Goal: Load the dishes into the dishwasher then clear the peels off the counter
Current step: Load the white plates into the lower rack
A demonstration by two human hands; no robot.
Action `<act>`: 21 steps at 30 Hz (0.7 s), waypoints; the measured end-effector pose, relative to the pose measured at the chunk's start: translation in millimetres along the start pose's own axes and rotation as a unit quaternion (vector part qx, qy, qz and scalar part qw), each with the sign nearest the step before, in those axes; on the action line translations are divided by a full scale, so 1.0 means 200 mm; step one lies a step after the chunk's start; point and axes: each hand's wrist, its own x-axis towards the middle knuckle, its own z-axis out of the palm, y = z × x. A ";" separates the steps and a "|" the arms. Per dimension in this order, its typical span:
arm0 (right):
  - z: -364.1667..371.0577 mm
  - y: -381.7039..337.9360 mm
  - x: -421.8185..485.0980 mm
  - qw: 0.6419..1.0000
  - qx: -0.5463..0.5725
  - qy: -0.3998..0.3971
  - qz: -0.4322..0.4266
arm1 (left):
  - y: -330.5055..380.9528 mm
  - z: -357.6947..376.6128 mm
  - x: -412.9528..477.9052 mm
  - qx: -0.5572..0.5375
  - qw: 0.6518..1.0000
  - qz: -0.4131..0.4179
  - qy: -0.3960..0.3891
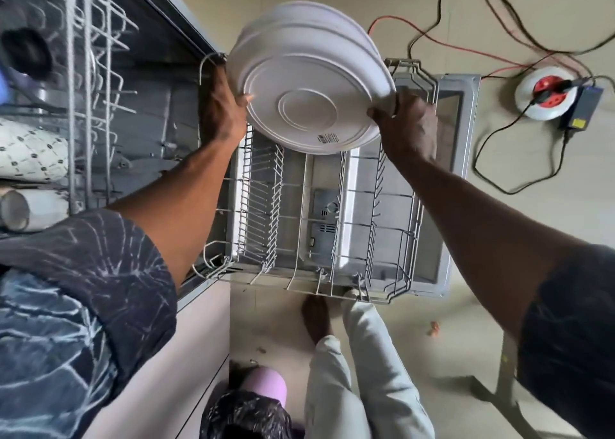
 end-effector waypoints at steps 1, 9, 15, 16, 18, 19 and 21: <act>0.01 0.00 0.01 1.000 0.001 -0.004 0.000 | 0.00 0.01 0.00 0.002 1.000 -0.005 -0.004; 0.11 0.01 0.06 1.000 0.003 -0.003 0.012 | -0.05 0.06 0.03 0.015 1.000 -0.004 -0.018; 0.18 0.06 0.10 1.000 -0.004 0.010 0.024 | -0.07 0.13 0.06 0.000 1.000 0.000 -0.017; 0.18 0.06 0.10 1.000 -0.006 0.012 0.025 | -0.07 0.14 0.06 -0.001 1.000 0.001 -0.014; 0.19 0.06 0.13 1.000 -0.008 0.017 0.023 | -0.07 0.15 0.07 0.002 1.000 -0.004 -0.011; 0.20 0.07 0.14 0.999 -0.010 0.022 0.023 | -0.06 0.16 0.07 0.005 1.000 -0.010 -0.010; 0.21 0.08 0.16 0.999 -0.011 0.024 0.026 | -0.04 0.18 0.08 0.009 1.000 -0.018 -0.011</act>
